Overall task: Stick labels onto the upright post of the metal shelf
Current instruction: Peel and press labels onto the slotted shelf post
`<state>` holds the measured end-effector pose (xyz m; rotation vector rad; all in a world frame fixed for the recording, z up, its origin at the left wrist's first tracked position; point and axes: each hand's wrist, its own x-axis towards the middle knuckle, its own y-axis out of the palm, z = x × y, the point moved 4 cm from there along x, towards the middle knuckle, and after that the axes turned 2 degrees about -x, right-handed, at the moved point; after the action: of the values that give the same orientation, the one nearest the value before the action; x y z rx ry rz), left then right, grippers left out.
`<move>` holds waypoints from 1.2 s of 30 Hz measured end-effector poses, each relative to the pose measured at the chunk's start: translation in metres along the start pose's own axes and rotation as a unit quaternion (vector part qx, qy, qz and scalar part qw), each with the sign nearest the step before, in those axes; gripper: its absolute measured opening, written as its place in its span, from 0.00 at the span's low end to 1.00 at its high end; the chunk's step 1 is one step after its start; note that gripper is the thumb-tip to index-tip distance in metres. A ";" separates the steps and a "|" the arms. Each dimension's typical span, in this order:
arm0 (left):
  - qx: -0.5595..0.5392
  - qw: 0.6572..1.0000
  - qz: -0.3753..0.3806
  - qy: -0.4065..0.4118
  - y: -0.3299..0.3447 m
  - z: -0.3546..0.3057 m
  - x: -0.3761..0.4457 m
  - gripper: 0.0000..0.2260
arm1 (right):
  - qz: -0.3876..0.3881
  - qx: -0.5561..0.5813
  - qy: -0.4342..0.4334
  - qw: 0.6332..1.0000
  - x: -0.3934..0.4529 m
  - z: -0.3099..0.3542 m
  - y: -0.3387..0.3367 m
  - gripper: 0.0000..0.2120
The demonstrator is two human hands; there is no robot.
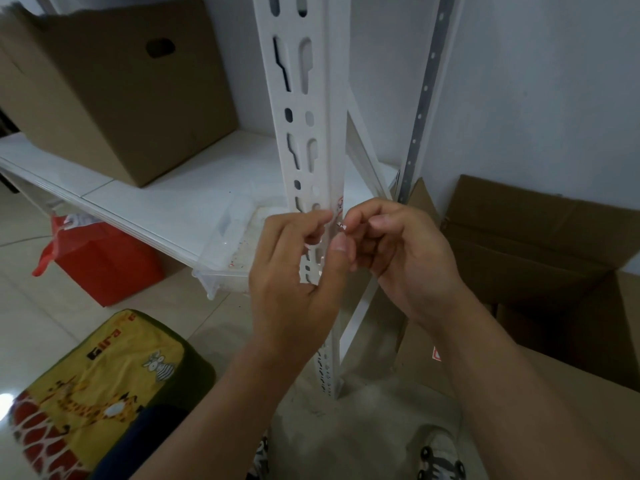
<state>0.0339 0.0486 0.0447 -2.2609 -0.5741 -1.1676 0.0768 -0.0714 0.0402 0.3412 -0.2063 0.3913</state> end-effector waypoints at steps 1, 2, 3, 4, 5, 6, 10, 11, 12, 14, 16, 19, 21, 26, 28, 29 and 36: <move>-0.006 1.000 0.004 0.005 0.001 0.000 0.000 0.11 | 0.002 -0.002 0.000 1.000 0.000 -0.001 0.000 0.12; -0.011 1.000 0.007 0.011 0.001 0.001 0.001 0.10 | 0.002 -0.005 0.000 1.000 0.000 -0.002 0.000 0.12; -0.017 1.000 0.010 0.017 0.001 0.001 0.001 0.10 | 0.003 -0.006 0.000 1.000 0.000 -0.002 0.000 0.12; -0.021 0.999 0.013 0.021 0.001 0.001 0.002 0.09 | 0.004 -0.007 -0.002 1.000 0.000 -0.003 0.000 0.12; -0.024 0.999 0.016 0.022 0.000 0.002 0.002 0.08 | 0.004 -0.008 -0.003 1.000 0.000 -0.003 0.000 0.12; -0.025 0.999 0.018 0.022 0.000 0.003 0.002 0.08 | 0.003 -0.011 -0.005 1.000 0.000 -0.003 -0.001 0.13; -0.016 1.000 0.008 0.021 -0.003 0.004 0.003 0.07 | 0.007 -0.036 -0.010 0.999 0.001 -0.004 0.000 0.15; -0.016 1.000 0.005 0.021 -0.003 0.004 0.003 0.07 | 0.003 -0.039 -0.008 0.999 0.001 -0.005 0.000 0.15; -0.017 1.000 0.004 0.020 -0.004 0.004 0.003 0.07 | -0.002 -0.038 -0.006 0.999 0.001 -0.006 0.000 0.15; -0.021 1.000 0.002 0.012 -0.004 0.006 0.002 0.07 | -0.012 -0.032 -0.001 0.999 0.001 -0.007 -0.001 0.14; -0.028 0.999 -0.002 -0.016 -0.004 0.010 0.002 0.05 | -0.016 -0.033 -0.002 0.999 0.002 -0.008 -0.002 0.13; -0.052 0.995 -0.011 -0.087 -0.008 0.017 0.004 0.02 | -0.029 -0.033 -0.003 0.999 0.002 -0.009 -0.004 0.13; -0.071 0.986 -0.023 -0.151 -0.011 0.024 0.006 0.02 | -0.046 -0.034 -0.003 0.998 0.003 -0.011 -0.006 0.12; -0.058 0.948 -0.034 -0.312 -0.009 0.060 0.011 0.13 | -0.083 -0.049 -0.008 0.995 0.004 -0.016 -0.010 0.12; -0.035 0.935 0.010 -0.354 -0.006 0.080 0.012 0.22 | -0.092 -0.052 -0.009 0.994 0.004 -0.017 -0.011 0.12; -0.013 0.931 0.045 -0.361 -0.003 0.088 0.012 0.24 | -0.097 -0.054 -0.009 0.994 0.004 -0.018 -0.011 0.12; 0.155 0.883 0.261 -0.359 0.019 0.139 0.000 0.08 | -0.118 -0.060 0.001 0.991 0.005 -0.023 -0.015 0.11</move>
<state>0.1297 0.1206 -0.0283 -2.2983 -0.3308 0.0508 0.0902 -0.0748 0.0163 0.2440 -0.1847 0.1439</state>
